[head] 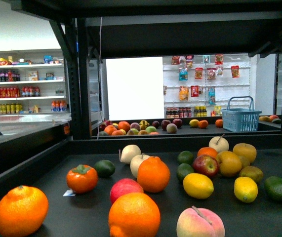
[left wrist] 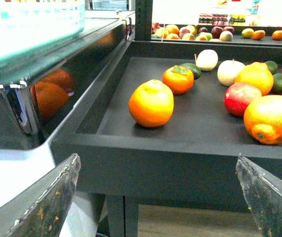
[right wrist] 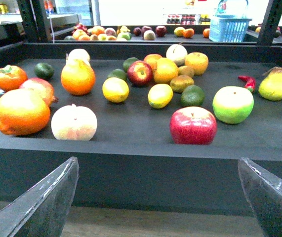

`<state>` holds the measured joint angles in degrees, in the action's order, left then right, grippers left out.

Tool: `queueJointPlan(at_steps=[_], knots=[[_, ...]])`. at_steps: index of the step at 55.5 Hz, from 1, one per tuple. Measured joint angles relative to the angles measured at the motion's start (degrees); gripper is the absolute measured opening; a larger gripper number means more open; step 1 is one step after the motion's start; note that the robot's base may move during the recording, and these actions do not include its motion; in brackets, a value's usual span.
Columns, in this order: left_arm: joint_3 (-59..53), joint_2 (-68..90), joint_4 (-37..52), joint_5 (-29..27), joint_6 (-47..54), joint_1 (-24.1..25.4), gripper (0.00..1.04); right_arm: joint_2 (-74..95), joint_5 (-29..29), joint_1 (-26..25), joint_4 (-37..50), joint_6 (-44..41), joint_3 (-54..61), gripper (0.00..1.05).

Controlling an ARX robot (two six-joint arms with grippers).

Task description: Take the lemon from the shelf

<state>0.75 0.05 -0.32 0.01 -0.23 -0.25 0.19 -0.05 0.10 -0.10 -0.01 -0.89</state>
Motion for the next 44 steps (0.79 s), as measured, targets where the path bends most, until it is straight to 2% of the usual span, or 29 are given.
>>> queueJointPlan(at_steps=[44], knots=[[0.0, 0.0, 0.0, -0.1, 0.0, 0.0, 0.97, 0.0, 0.0, 0.0, 0.0, 0.0, 0.0, 0.97]])
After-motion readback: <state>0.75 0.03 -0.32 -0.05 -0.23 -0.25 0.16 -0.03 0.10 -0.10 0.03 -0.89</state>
